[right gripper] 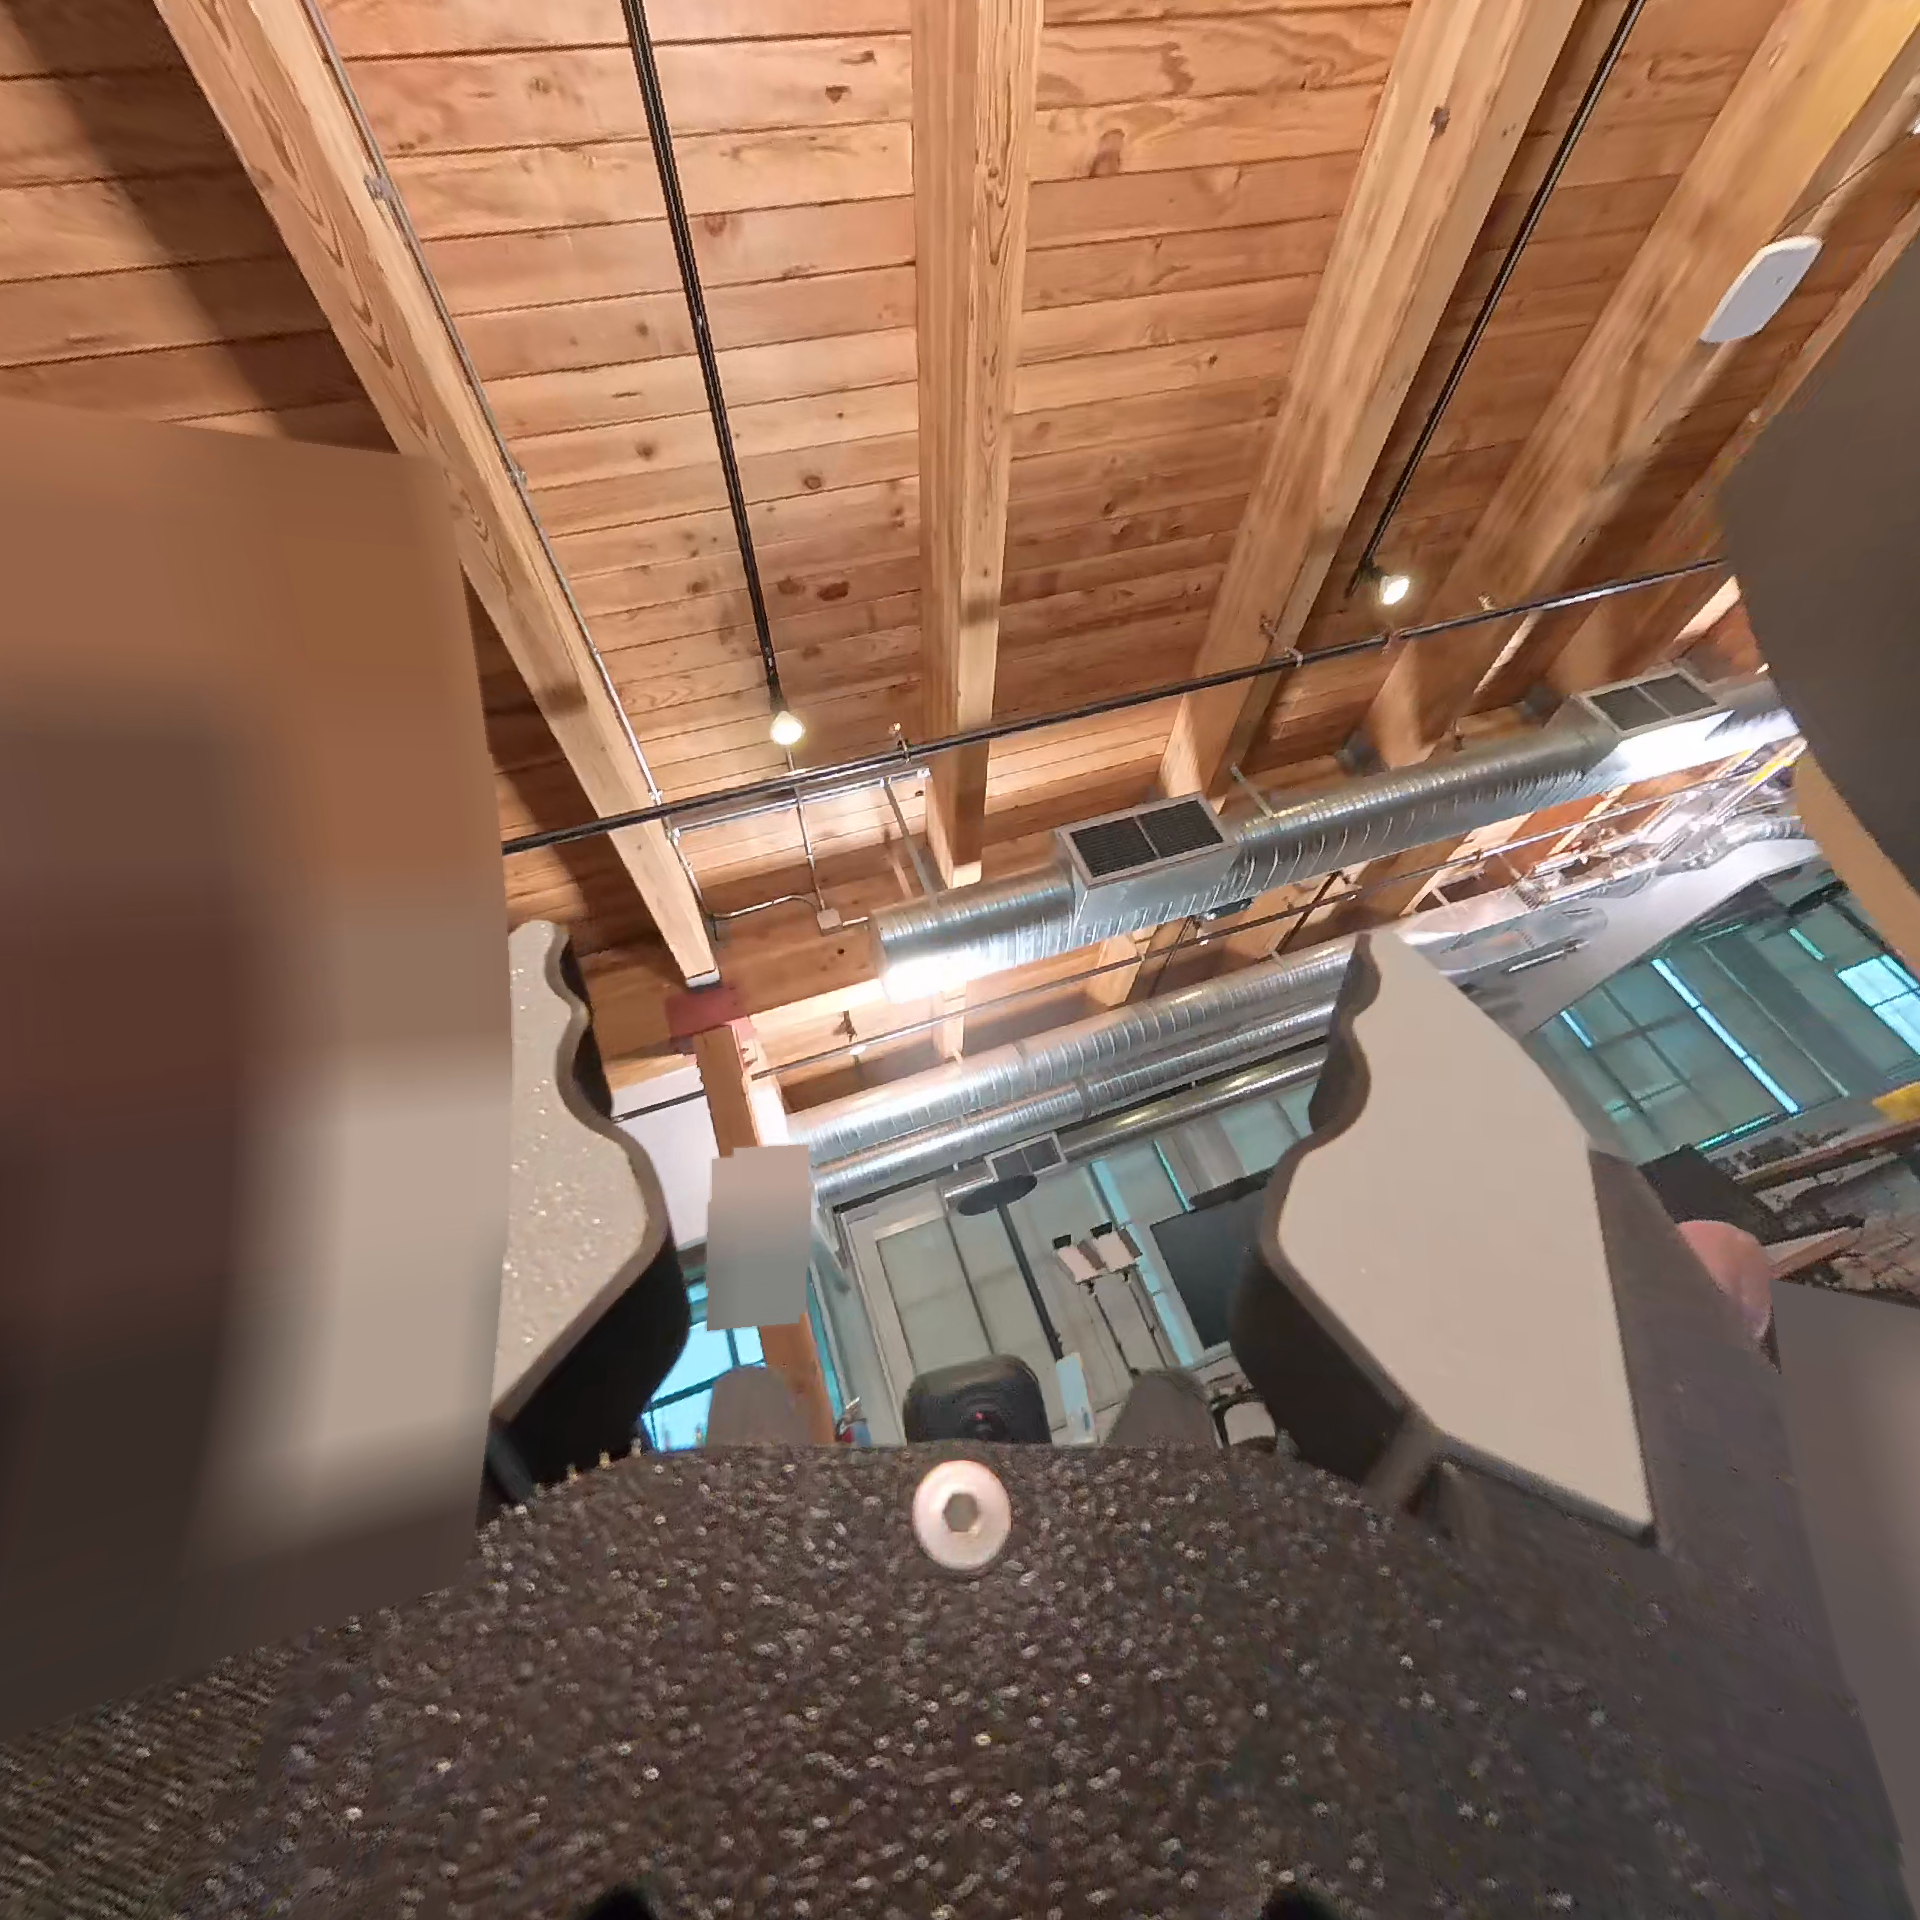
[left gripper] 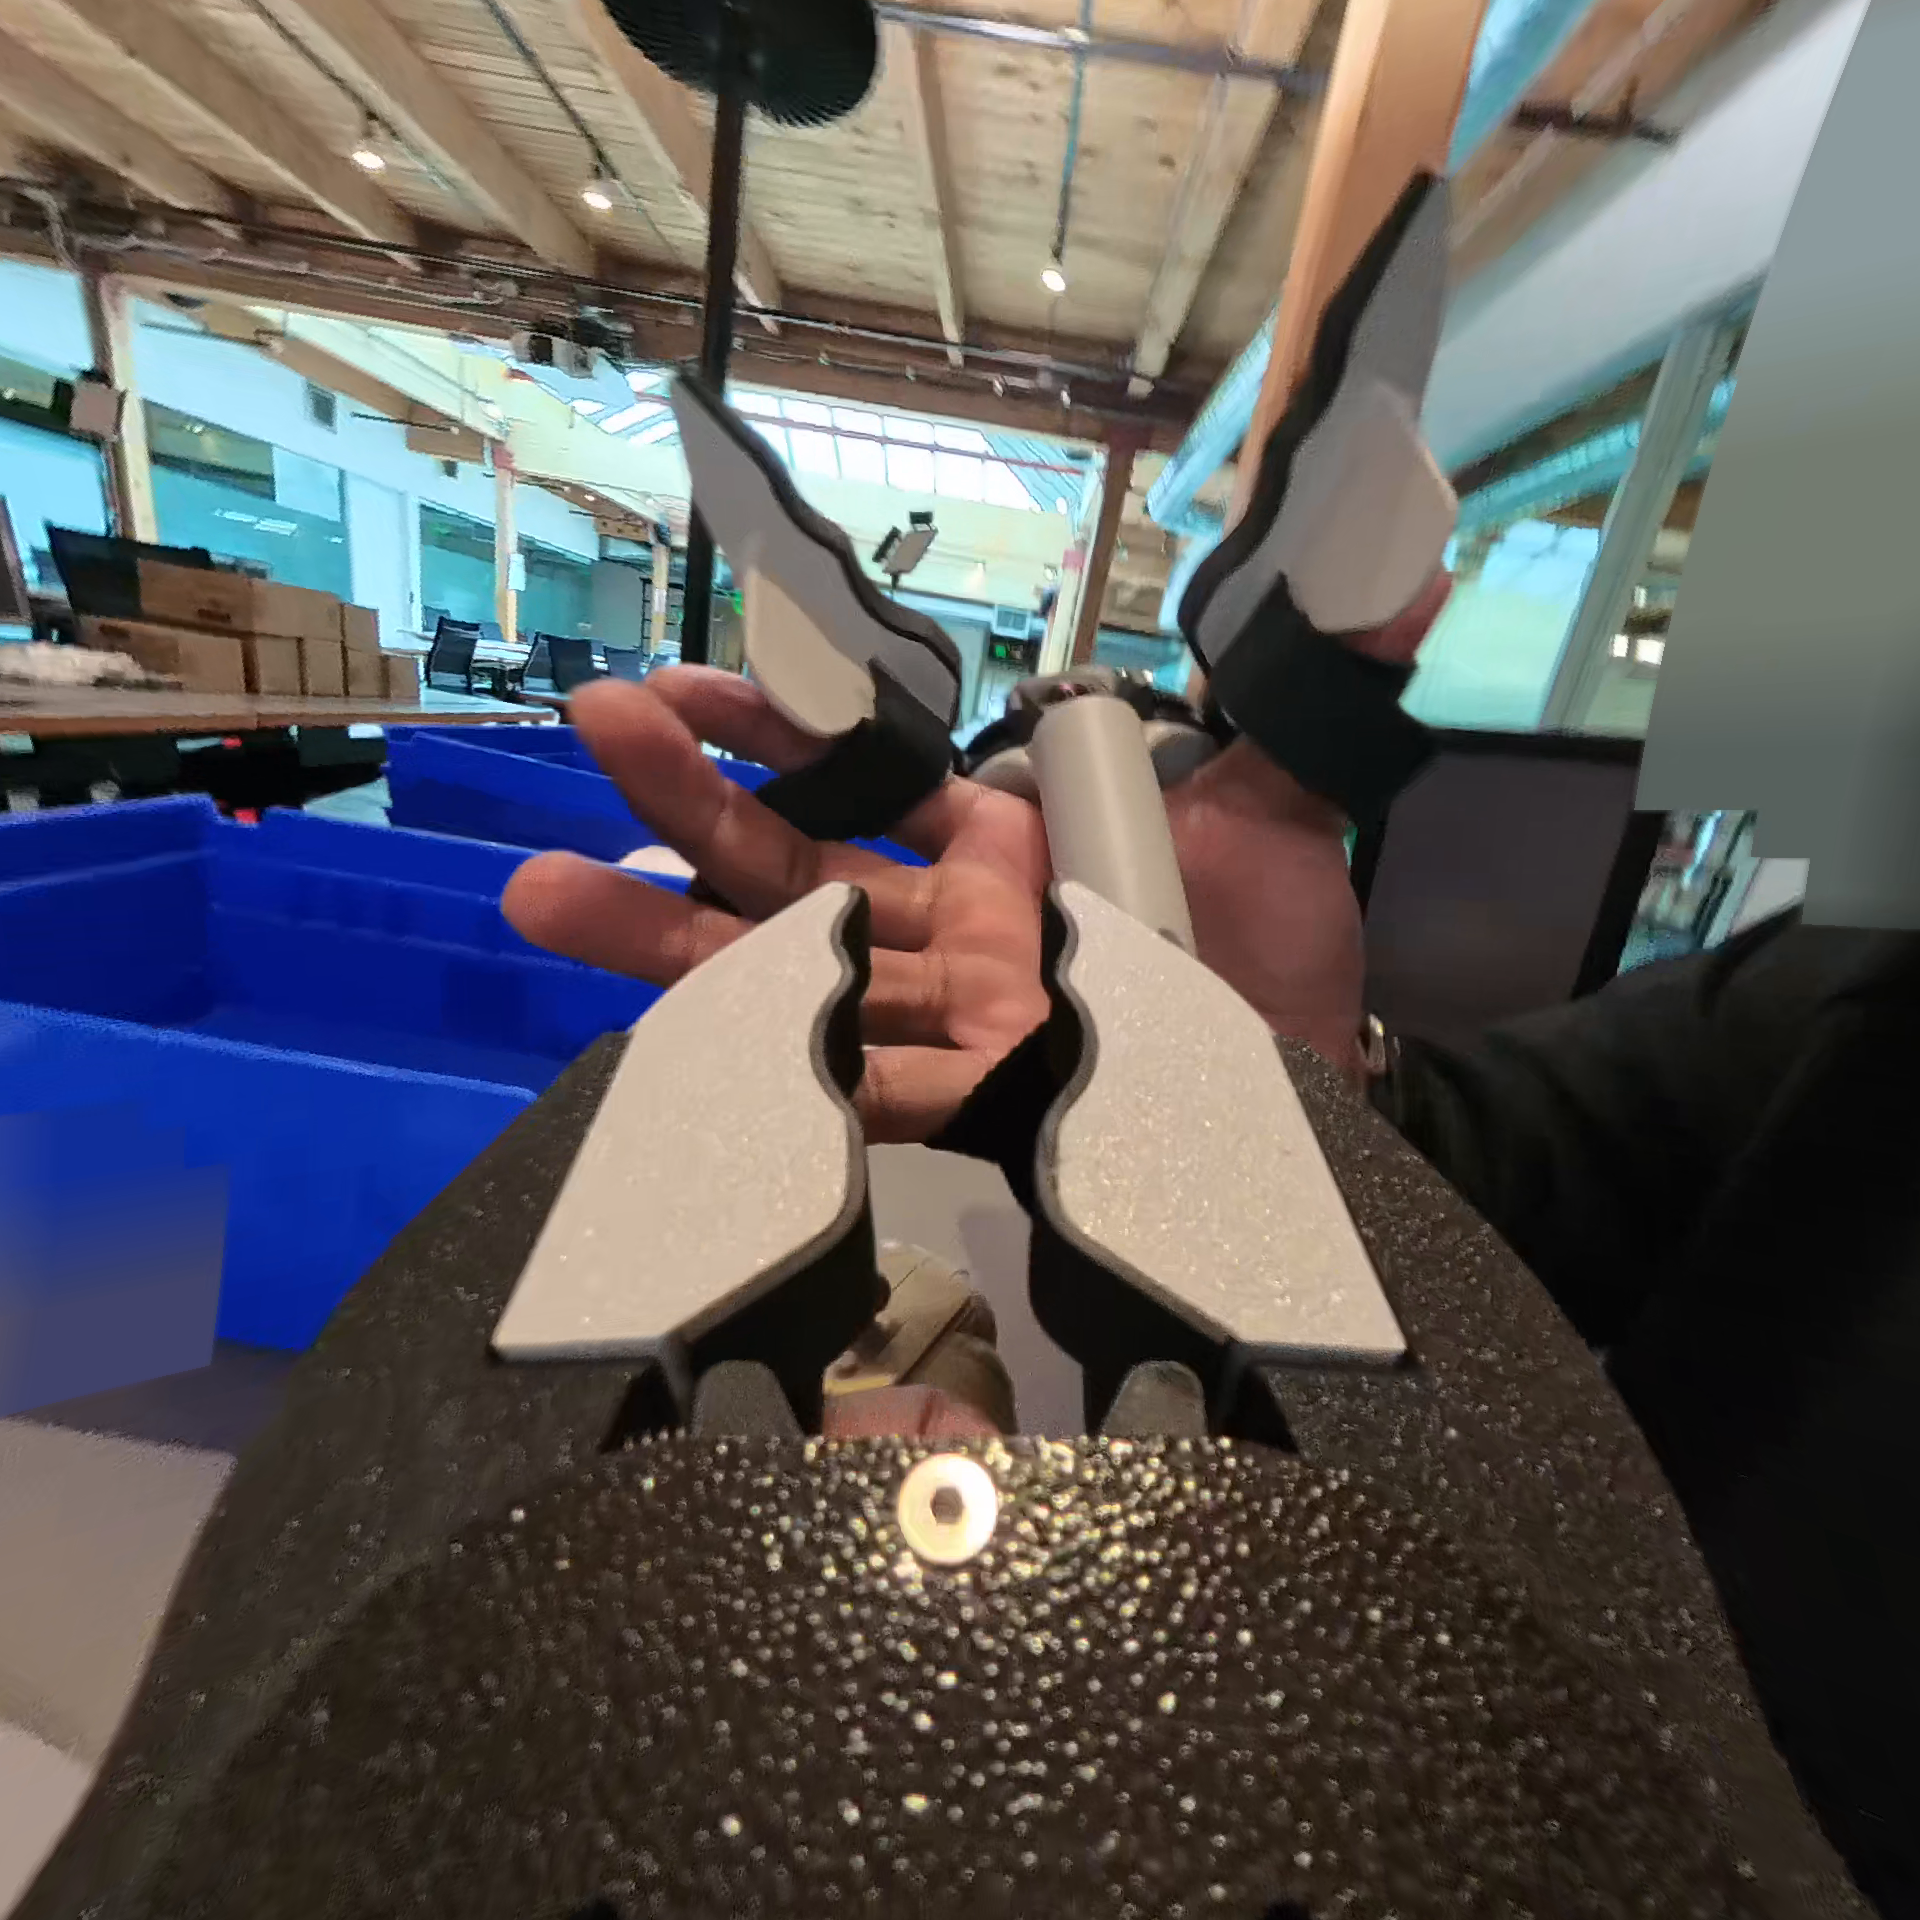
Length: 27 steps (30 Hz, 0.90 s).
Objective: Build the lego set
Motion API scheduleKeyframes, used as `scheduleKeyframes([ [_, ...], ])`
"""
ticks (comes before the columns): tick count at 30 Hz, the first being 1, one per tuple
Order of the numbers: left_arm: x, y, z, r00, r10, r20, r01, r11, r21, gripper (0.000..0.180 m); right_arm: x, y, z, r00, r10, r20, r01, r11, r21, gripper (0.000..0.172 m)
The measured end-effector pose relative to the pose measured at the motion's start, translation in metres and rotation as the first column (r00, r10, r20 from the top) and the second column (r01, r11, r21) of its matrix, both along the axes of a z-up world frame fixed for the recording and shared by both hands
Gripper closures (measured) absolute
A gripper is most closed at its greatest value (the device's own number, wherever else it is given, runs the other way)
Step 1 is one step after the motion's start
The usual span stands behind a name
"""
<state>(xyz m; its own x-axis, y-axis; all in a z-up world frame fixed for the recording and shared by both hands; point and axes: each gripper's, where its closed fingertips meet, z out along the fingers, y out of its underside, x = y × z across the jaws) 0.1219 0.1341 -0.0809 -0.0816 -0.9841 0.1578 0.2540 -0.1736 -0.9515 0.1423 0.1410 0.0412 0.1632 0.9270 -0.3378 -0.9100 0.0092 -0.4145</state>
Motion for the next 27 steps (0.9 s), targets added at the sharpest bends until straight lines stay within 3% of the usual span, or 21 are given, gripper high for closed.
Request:
scheduleKeyframes([
  [3, -0.011, -0.02, -0.007, 0.988, -0.096, -0.121, 0.119, 0.972, 0.204, 0.162, -0.003, -0.009, 0.002, 0.998, 0.06, 0.006, -0.06, 0.998, 0.006, 0.037],
  [9, -0.022, -0.039, -0.037, 0.928, -0.145, -0.343, 0.282, 0.874, 0.395, 0.142, -0.013, -0.019, 0.002, 0.992, 0.123, 0.01, -0.123, 0.992, 0.024, 0.038],
  [12, -0.023, -0.048, -0.039, 0.932, -0.146, -0.332, 0.292, 0.846, 0.447, 0.142, -0.01, -0.02, 0.002, 0.994, 0.111, -0.008, -0.11, 0.994, 0.025, 0.041],
  [15, -0.021, -0.059, -0.043, 0.915, -0.187, -0.357, 0.332, 0.853, 0.403, 0.146, -0.009, -0.022, 0.002, 0.993, 0.112, 0.022, -0.113, 0.993, 0.034, 0.049],
  [19, -0.017, -0.073, -0.036, 0.89, -0.366, -0.271, 0.416, 0.895, 0.158, 0.147, -0.006, -0.029, 0.01, 0.985, 0.168, 0.027, -0.17, 0.983, 0.064, 0.06],
  [22, -0.018, -0.08, -0.027, 0.867, -0.46, -0.191, 0.472, 0.881, 0.021, 0.145, -0.002, -0.038, 0.015, 0.984, 0.178, 0.011, -0.179, 0.979, 0.101, 0.069],
  [24, -0.016, -0.08, -0.026, 0.88, -0.441, -0.178, 0.455, 0.89, 0.043, 0.139, 0.001, -0.04, 0.015, 0.988, 0.154, 0.02, -0.155, 0.98, 0.122, 0.076],
  [27, -0.008, -0.048, -0.017, 0.959, -0.259, -0.114, 0.266, 0.962, 0.055, 0.129, 0.02, -0.034, 0.014, 0.998, -0.069, 0.004, 0.068, 0.985, 0.159, 0.08],
])
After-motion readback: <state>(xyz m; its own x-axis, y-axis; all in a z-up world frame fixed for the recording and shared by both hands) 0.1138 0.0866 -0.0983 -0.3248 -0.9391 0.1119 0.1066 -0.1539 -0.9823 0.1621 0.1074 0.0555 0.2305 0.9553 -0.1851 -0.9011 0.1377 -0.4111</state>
